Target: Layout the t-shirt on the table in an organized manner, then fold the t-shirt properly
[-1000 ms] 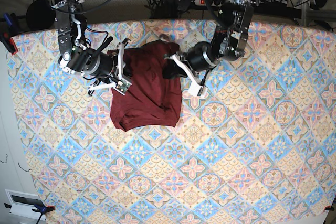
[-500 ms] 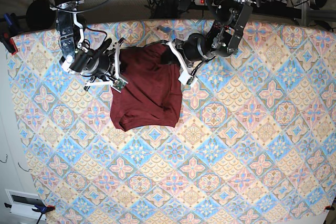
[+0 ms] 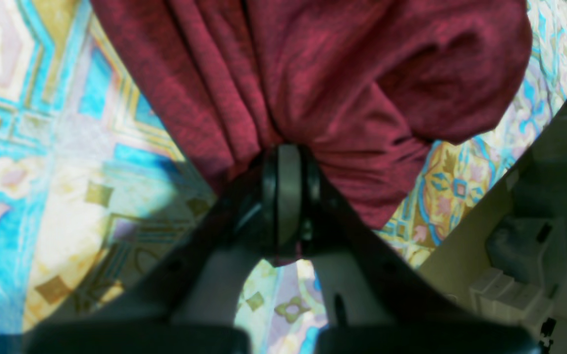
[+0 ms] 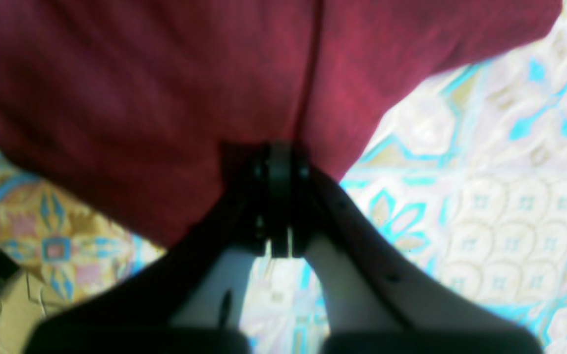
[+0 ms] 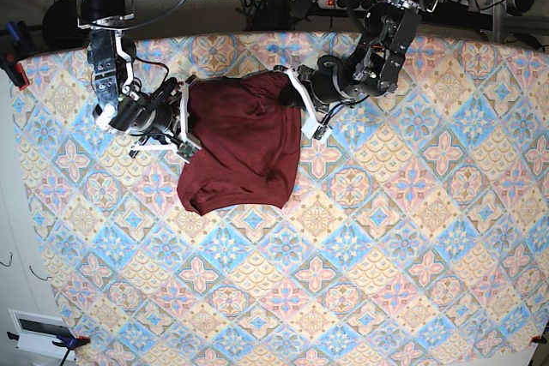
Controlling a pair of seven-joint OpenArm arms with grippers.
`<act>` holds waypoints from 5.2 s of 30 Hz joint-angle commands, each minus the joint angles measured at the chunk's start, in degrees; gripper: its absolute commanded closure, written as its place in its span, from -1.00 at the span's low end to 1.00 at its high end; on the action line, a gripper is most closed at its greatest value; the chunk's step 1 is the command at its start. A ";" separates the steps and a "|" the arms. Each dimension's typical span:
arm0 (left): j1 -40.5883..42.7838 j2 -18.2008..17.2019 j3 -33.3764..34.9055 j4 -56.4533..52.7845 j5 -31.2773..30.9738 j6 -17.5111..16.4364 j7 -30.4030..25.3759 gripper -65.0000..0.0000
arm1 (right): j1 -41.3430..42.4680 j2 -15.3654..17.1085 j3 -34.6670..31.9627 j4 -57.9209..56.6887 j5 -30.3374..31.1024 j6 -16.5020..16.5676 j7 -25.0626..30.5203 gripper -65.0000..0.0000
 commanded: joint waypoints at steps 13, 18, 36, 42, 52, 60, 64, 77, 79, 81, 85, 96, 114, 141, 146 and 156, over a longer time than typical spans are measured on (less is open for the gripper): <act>0.94 3.92 -22.16 7.70 -19.39 -0.37 -1.00 1.00 | -4.07 -2.55 -3.30 11.69 1.91 0.14 1.17 1.00; 1.02 4.01 -26.38 5.68 -21.06 -0.28 -1.00 1.00 | -1.00 -4.83 -12.44 11.69 2.52 0.14 1.26 1.00; 2.17 3.92 -33.06 4.10 -20.88 -0.28 -0.91 1.00 | 6.30 -12.66 -16.84 -6.68 2.35 0.14 4.51 1.00; 2.08 3.92 -33.06 4.10 -20.88 -0.28 -0.91 1.00 | 6.91 -12.66 -13.15 -16.53 2.35 0.14 6.80 1.00; 1.99 4.01 -33.06 4.01 -20.88 -0.28 -0.91 1.00 | 6.56 -12.66 -2.69 -24.26 2.35 0.14 7.33 1.00; 0.67 4.10 -33.06 0.67 -20.88 -0.28 -0.91 1.00 | 6.83 -12.66 2.06 -25.05 -1.70 0.14 9.44 1.00; 0.50 4.10 -33.06 0.75 -20.88 -0.28 -0.91 1.00 | 6.91 -12.57 5.75 -24.96 -6.89 0.14 9.52 1.00; 0.41 4.10 -32.63 0.67 -20.88 -0.28 -0.91 1.00 | 13.07 -5.54 6.55 -24.96 -7.15 0.14 9.52 1.00; 0.41 4.10 -32.63 0.67 -20.88 -0.28 -0.91 1.00 | 13.42 -5.54 6.55 -24.53 -7.15 0.14 9.26 1.00; 0.41 4.10 -32.63 0.67 -20.88 -0.28 -0.91 1.00 | 13.60 -5.54 6.55 -24.44 -7.06 0.14 9.17 1.00; 0.41 4.10 -32.63 0.67 -20.88 -0.28 -0.91 1.00 | 13.42 -5.54 6.55 -22.77 -6.97 0.14 9.08 1.00; 0.41 4.10 -28.85 0.67 -20.88 -0.28 -0.91 1.00 | 11.57 -5.54 6.37 -12.31 -6.97 0.14 7.15 1.00; 7.18 3.04 -27.88 8.49 -20.70 -0.37 -0.56 1.00 | -8.65 -5.62 26.50 11.61 -5.04 0.14 -0.67 1.00; 46.65 -1.09 -44.41 23.44 -20.18 -0.37 -0.91 1.00 | -37.83 -3.07 54.46 7.39 6.92 0.14 -3.40 1.00; 48.15 0.49 -44.05 19.22 -8.31 -0.63 -0.91 1.00 | -37.66 -4.92 48.39 -3.07 -4.86 0.14 -0.06 1.00; 36.28 3.57 -36.49 -2.41 6.37 -0.72 -5.04 1.00 | -29.74 -4.92 38.63 -30.77 -18.93 0.14 14.36 1.00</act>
